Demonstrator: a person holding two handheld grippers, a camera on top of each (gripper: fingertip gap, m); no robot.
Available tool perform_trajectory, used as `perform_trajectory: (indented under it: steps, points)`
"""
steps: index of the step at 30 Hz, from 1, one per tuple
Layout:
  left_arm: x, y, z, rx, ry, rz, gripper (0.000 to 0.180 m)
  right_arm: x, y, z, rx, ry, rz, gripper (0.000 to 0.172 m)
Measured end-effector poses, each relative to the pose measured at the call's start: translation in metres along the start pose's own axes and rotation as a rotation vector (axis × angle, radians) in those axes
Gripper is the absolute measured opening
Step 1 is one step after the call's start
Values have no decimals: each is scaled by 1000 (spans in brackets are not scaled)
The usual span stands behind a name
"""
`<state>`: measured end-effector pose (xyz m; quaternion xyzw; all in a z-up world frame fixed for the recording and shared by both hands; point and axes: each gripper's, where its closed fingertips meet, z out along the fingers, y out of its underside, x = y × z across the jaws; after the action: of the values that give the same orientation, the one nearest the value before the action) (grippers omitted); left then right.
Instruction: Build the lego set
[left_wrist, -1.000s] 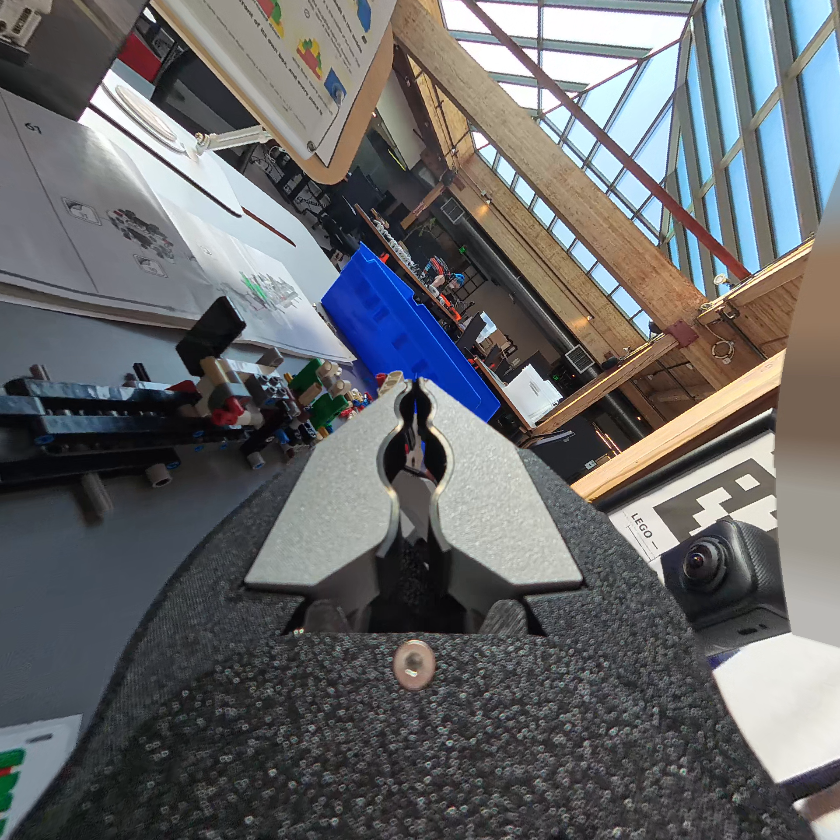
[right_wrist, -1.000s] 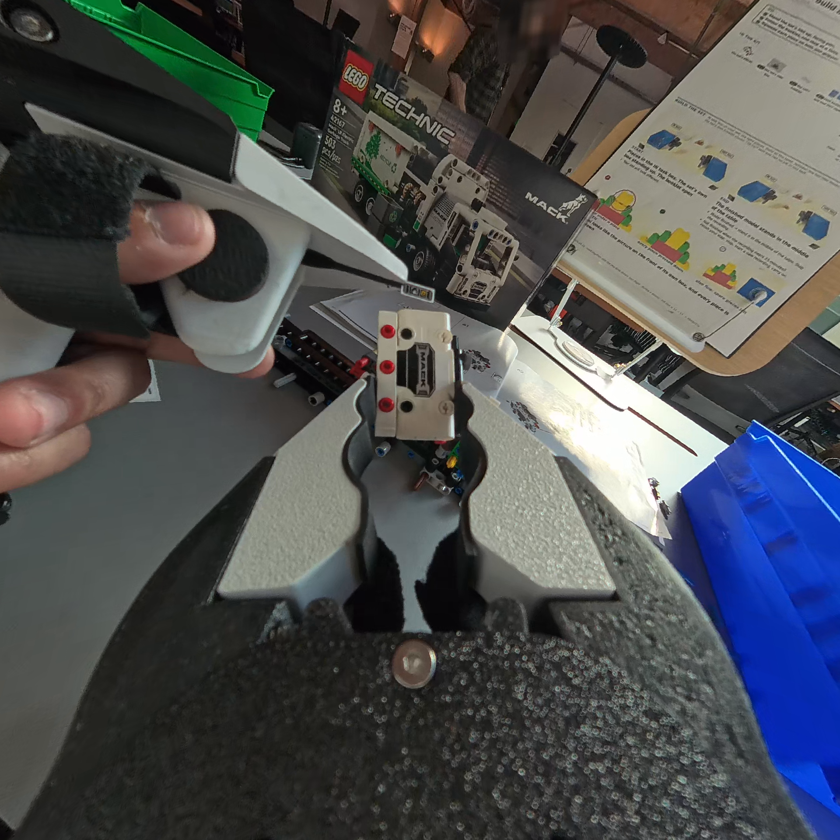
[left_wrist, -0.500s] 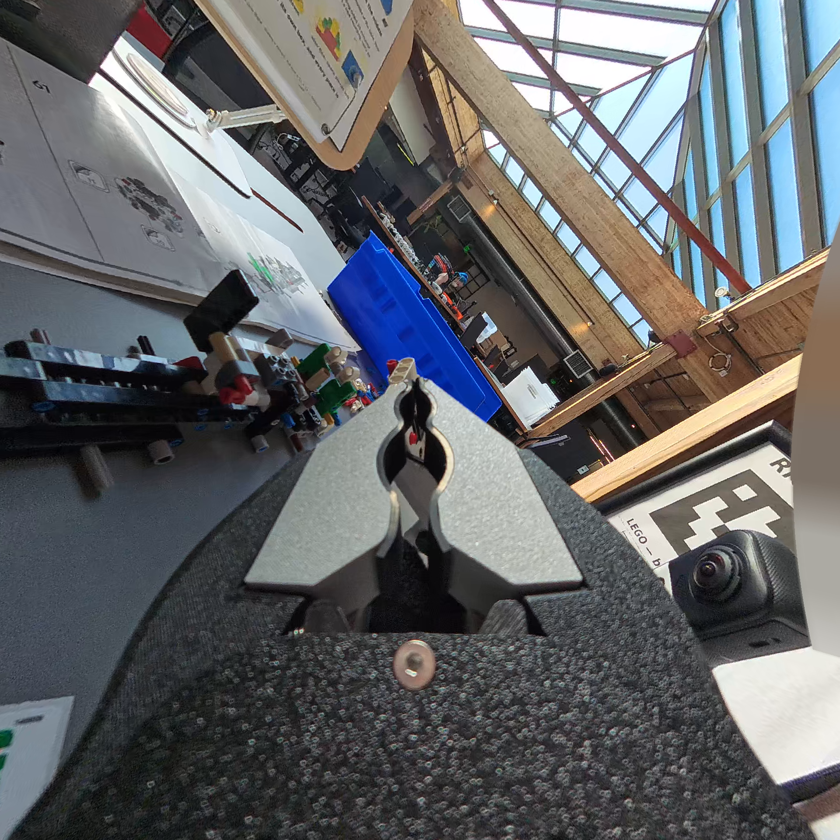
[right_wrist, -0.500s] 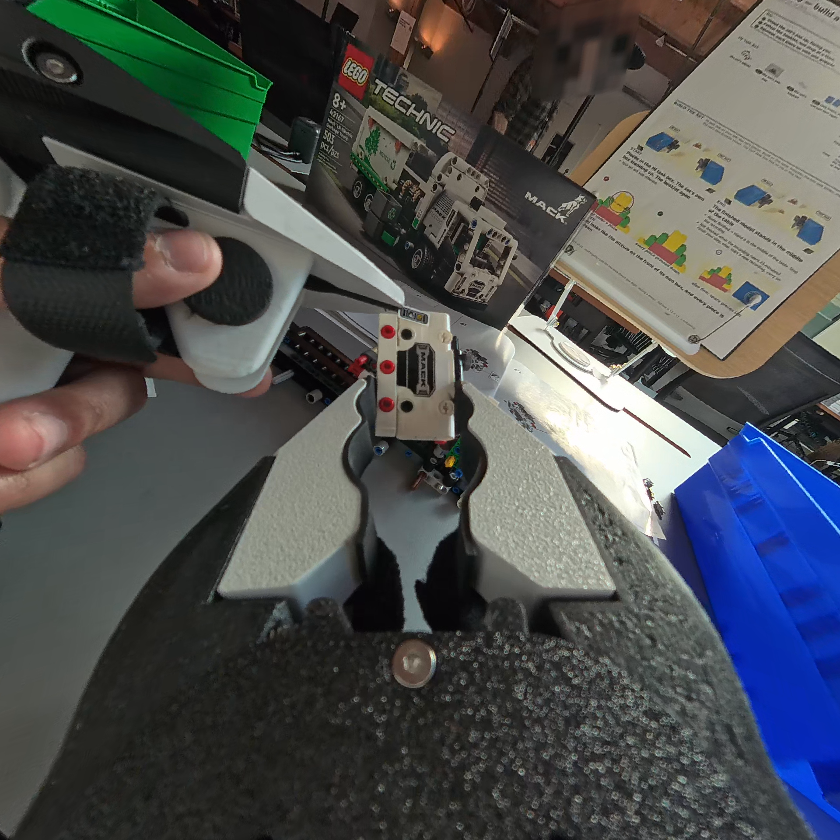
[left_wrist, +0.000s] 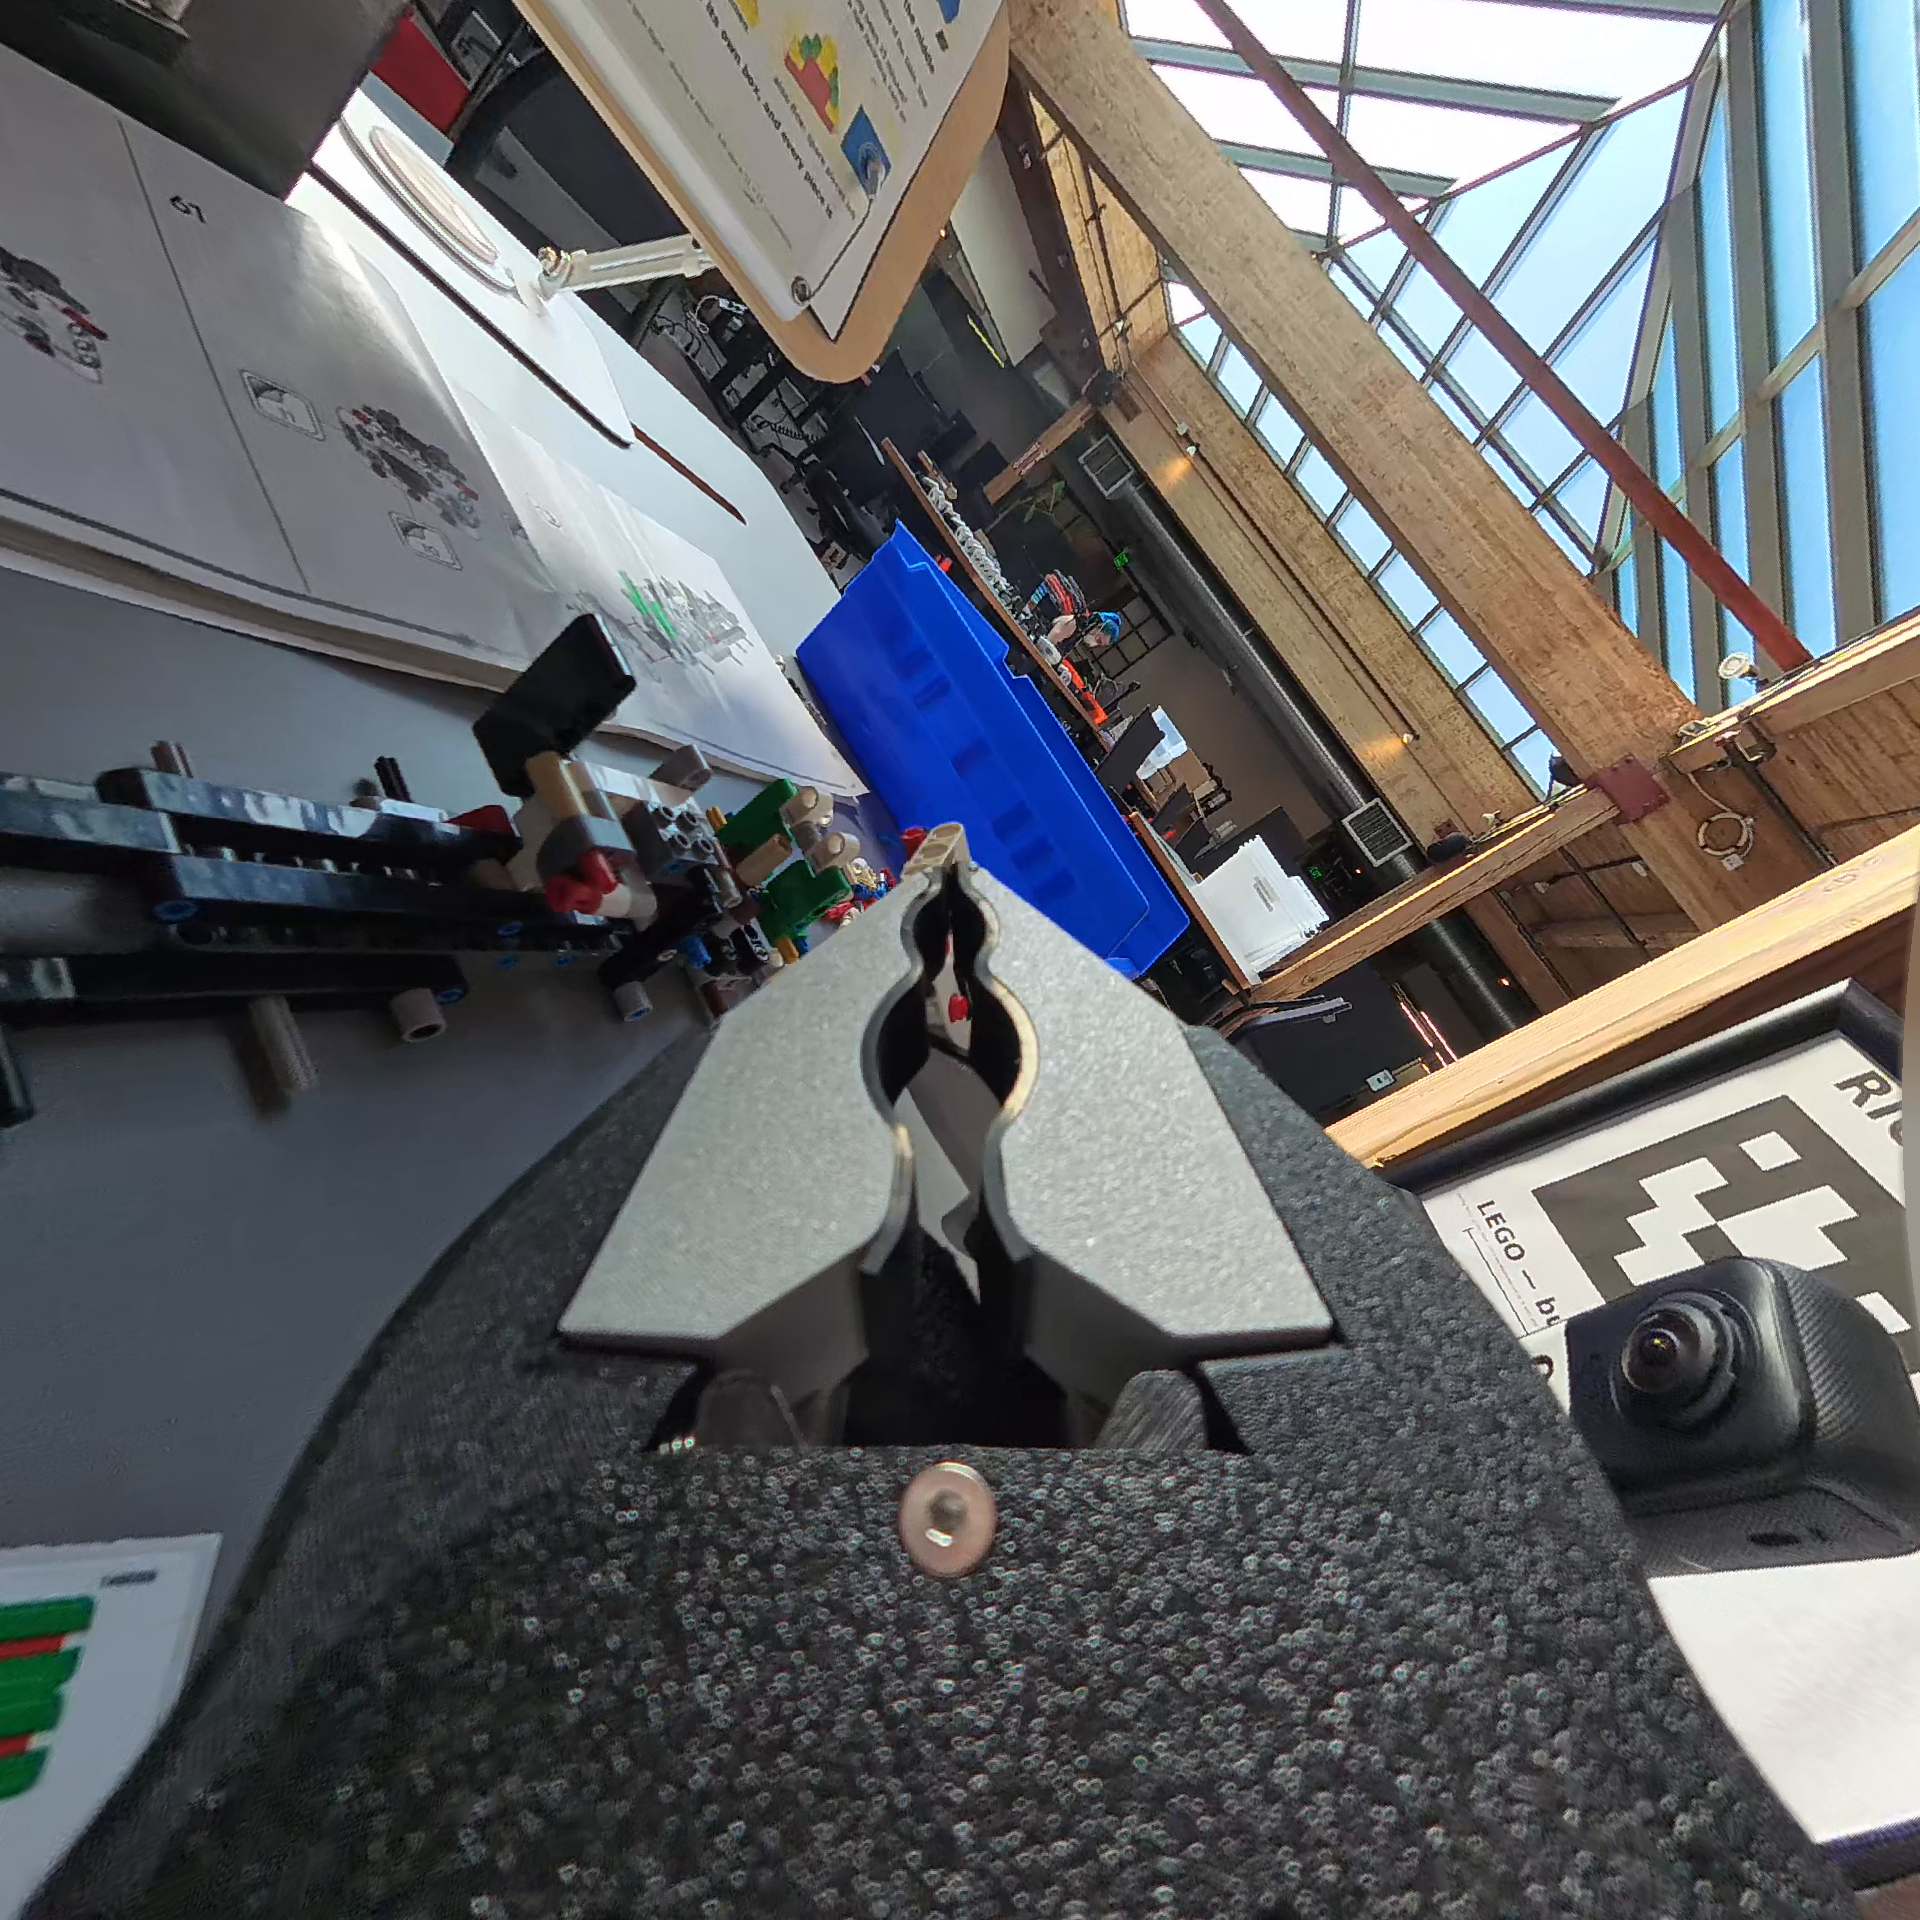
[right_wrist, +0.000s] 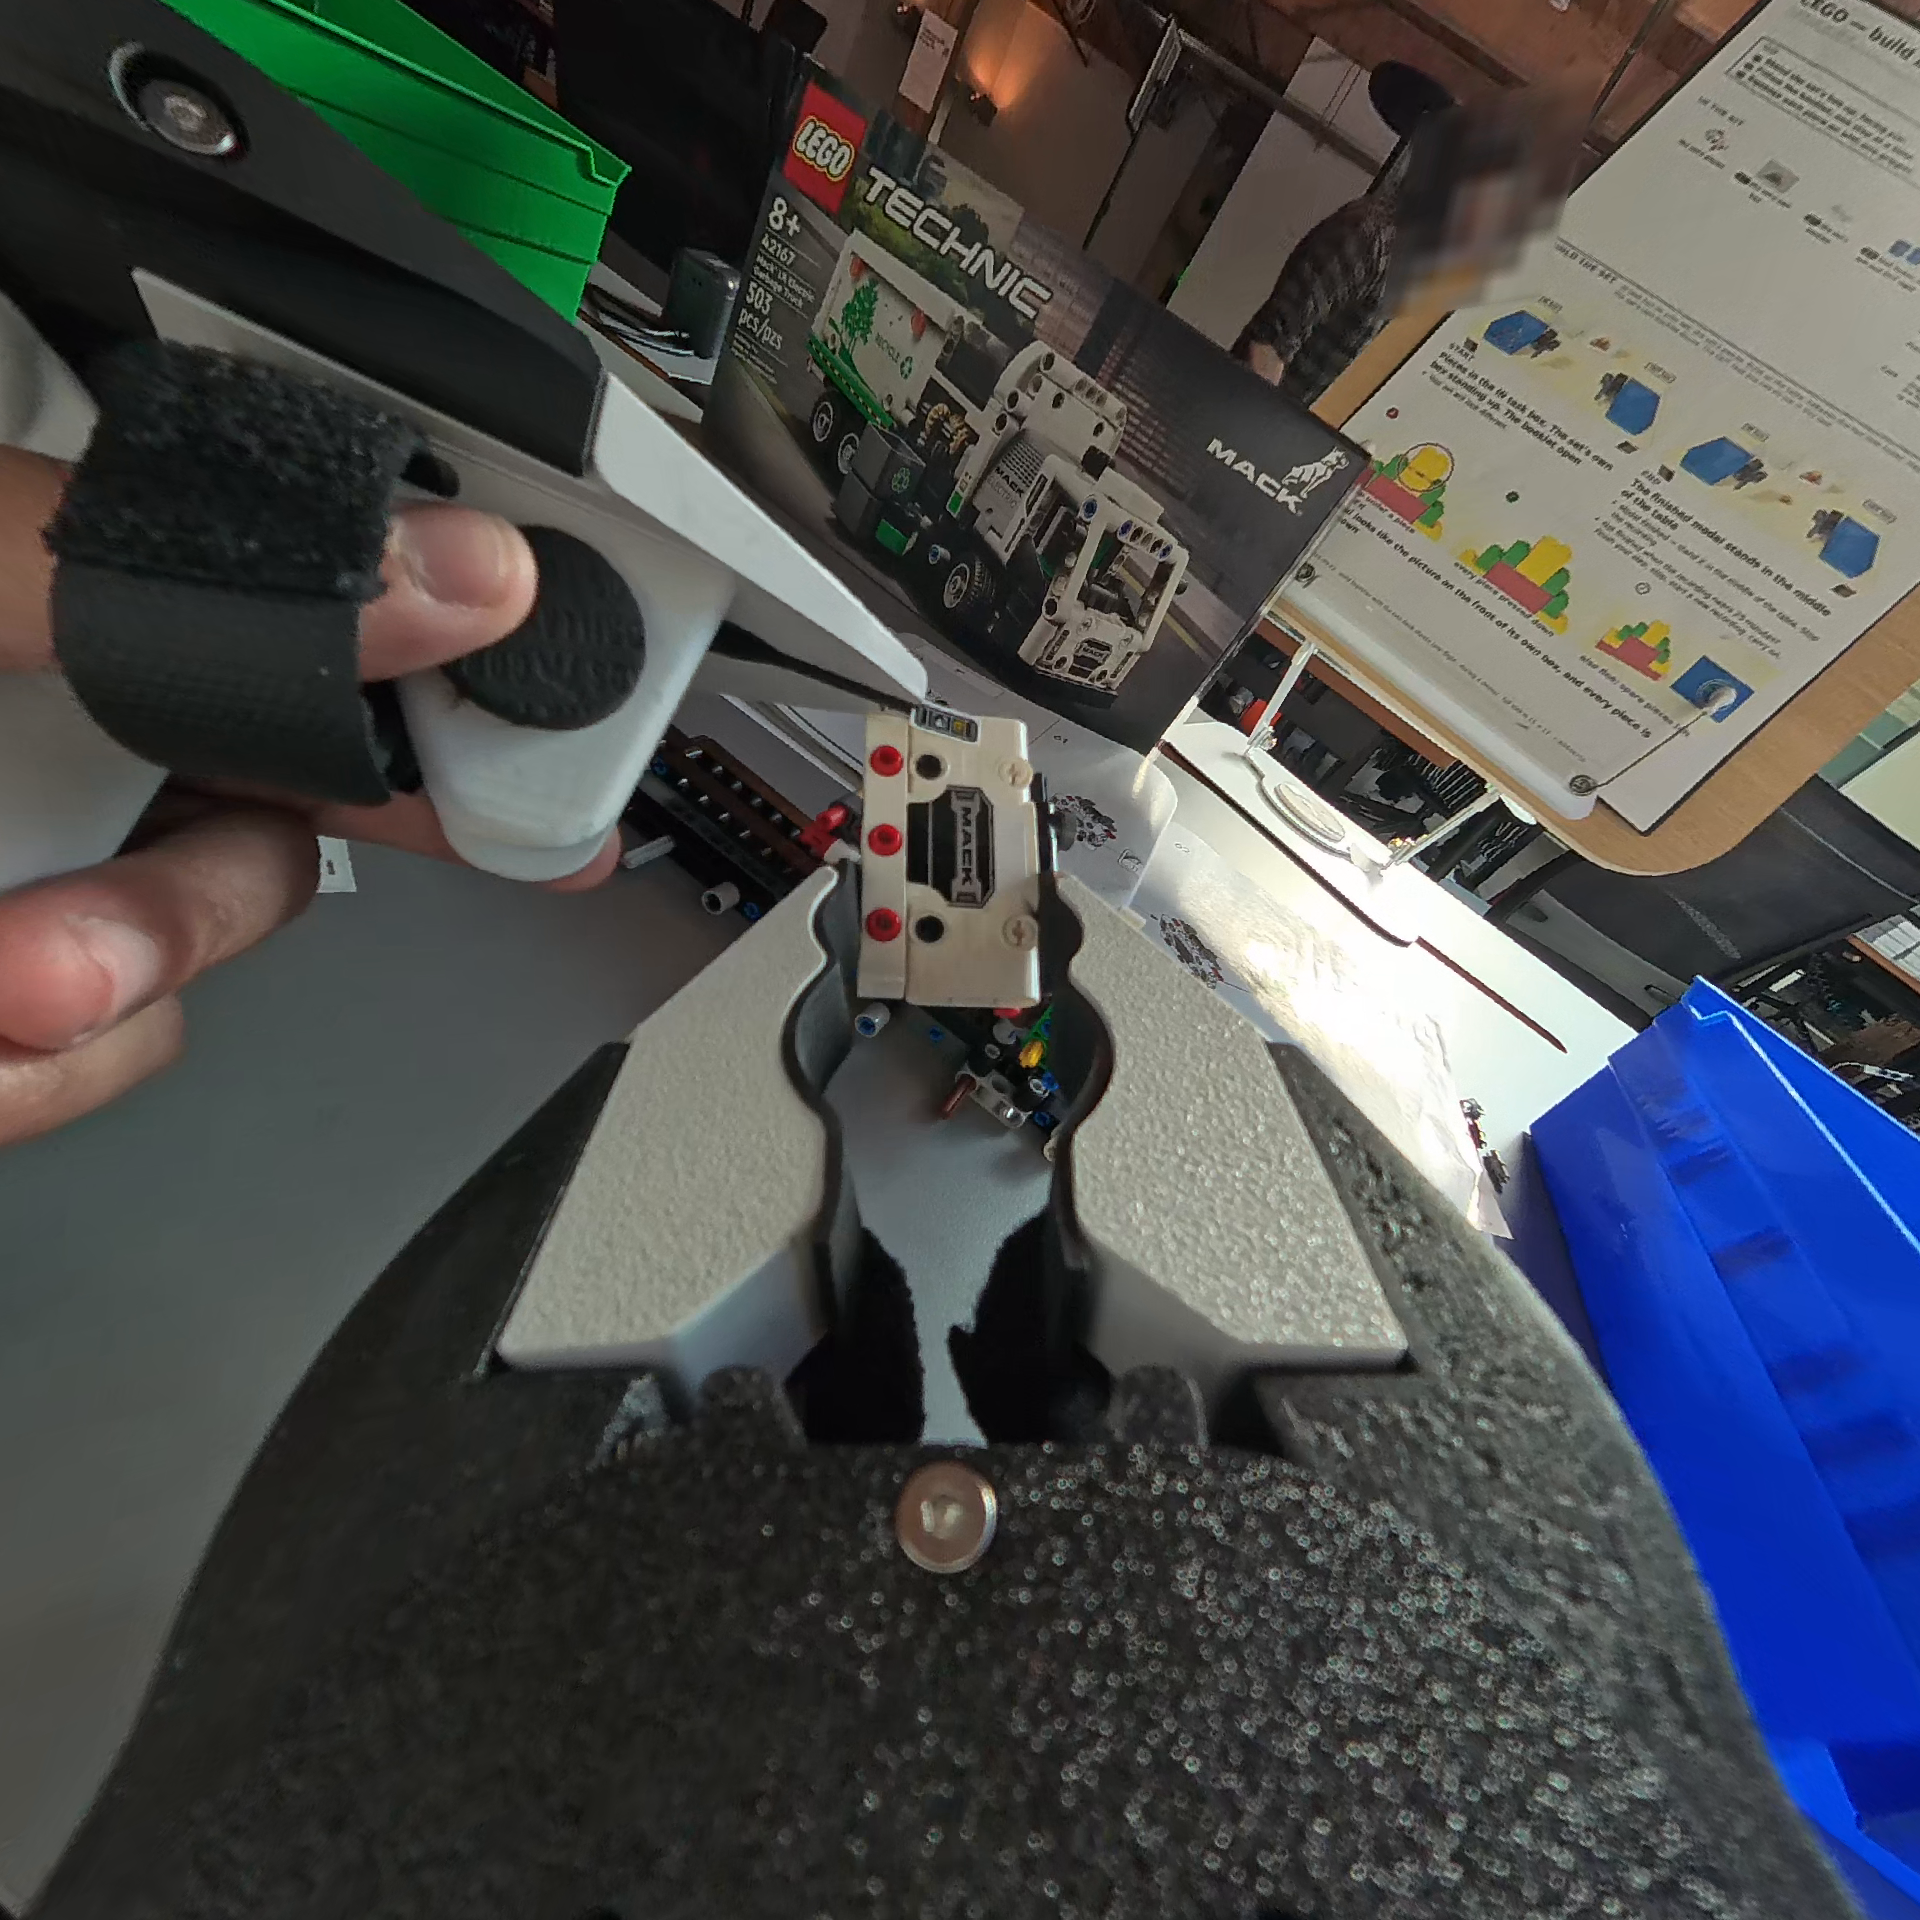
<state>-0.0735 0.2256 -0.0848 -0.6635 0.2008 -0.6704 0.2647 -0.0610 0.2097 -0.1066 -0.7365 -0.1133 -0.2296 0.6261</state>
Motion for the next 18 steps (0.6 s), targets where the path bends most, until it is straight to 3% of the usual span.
perform_trajectory:
  steps: [18]
  points:
    - [-6,2,0,-7,-60,-23,0,-2,1,0,-2,4,-39,32]
